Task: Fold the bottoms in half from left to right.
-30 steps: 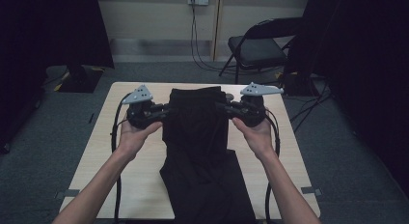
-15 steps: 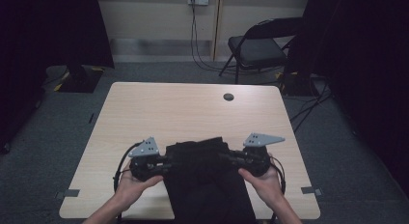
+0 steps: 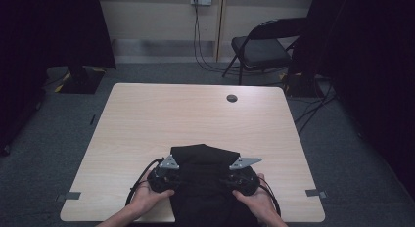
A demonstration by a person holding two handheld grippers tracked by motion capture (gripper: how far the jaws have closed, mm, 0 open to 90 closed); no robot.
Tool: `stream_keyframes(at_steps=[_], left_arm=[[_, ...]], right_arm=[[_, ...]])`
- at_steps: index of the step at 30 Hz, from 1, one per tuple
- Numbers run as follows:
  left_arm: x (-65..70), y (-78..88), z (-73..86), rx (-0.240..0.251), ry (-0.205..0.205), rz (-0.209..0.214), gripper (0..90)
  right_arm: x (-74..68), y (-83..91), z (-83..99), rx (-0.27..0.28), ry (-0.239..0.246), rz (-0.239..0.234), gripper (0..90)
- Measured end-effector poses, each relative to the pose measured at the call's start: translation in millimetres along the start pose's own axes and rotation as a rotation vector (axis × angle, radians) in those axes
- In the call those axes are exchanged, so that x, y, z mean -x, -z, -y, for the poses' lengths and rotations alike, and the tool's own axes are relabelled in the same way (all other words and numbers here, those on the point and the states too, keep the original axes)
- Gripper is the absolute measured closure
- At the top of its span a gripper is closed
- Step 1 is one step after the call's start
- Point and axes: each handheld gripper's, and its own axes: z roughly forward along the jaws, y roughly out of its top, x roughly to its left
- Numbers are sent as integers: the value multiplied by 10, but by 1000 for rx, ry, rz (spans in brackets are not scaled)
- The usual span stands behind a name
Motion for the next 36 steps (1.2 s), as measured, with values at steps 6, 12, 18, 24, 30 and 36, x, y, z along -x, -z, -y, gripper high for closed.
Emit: stream_keyframes(at_steps=[6,12,18,24,30,36], left_arm=[[-440,-144,-199,43,38,-91,779],[-971,-300,-419,101,119,-218,780],[-1311,-407,-570,147,201,-277,777],[-1413,-398,-664,166,268,-270,635],[-1236,-5,-646,207,176,-226,465],[-834,290,-473,238,110,-106,477]], right_arm=[[252,-287,-302,19,-44,43,770],[494,-587,-689,16,-47,100,770],[735,-880,-1073,16,-63,167,768],[867,-1009,-1244,30,-88,227,710],[837,-666,-1271,113,-104,221,439],[594,-246,-1034,191,-82,144,441]])
